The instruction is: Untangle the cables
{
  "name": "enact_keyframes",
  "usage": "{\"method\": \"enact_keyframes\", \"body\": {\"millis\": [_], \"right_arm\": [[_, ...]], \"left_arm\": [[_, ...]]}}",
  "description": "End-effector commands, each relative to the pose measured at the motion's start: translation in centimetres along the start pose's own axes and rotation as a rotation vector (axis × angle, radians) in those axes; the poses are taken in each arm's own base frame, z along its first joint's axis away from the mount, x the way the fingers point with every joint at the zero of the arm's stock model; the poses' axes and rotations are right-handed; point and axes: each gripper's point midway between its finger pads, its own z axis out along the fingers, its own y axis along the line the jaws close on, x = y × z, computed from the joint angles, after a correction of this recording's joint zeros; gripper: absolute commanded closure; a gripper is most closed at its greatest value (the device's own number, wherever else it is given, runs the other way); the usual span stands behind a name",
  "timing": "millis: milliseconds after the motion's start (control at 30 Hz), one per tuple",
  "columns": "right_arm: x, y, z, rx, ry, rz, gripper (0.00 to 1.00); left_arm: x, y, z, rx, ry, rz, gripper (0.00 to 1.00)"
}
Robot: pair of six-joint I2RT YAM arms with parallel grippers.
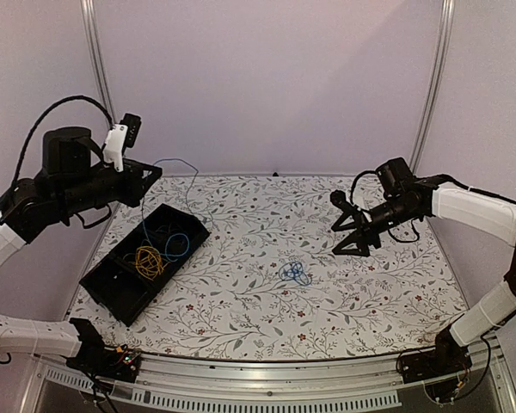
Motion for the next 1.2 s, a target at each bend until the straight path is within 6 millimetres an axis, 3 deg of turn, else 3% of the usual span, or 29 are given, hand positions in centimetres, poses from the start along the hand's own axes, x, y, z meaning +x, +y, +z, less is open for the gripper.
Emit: {"method": "enact_keyframes", "body": {"millis": [0,233,533,767,933,1167], "right_arm": [[1.0,-0.5,0.8,0.008,0.031,-0.014,0.2],[2.0,-0.8,1.4,0.0,0.063,0.009,0.2],[2.8,-0.6,1.9,-0.026,0.087,0.028,0.21],[3.2,-0.5,2.3,-0.047,0.099,0.041,0.21],[3.5,-0.6,2.5,-0.055,0.11,0.051,0.21],[3.5,-0.3,2.5,-0.066,0.109,0.053,0.22]], "left_arm": [[5.4,6.7,-2.7,-0.282,0.193,-0.118,1.0],[9.2,10.8,-5.2,-0.492,0.366,-0.185,1.0],[10.0,14.3,-9.3,-0.684,0.436,-0.227,1.0],[6.9,14.1,-11.1,-0.668,0.303,-0.26,1.0],[4.9,11.4,-9.5,-0.468,0.193,-0.303,1.0],[2.1,10.9,-9.7,-0.427,0.081,-0.317,1.0]]}}
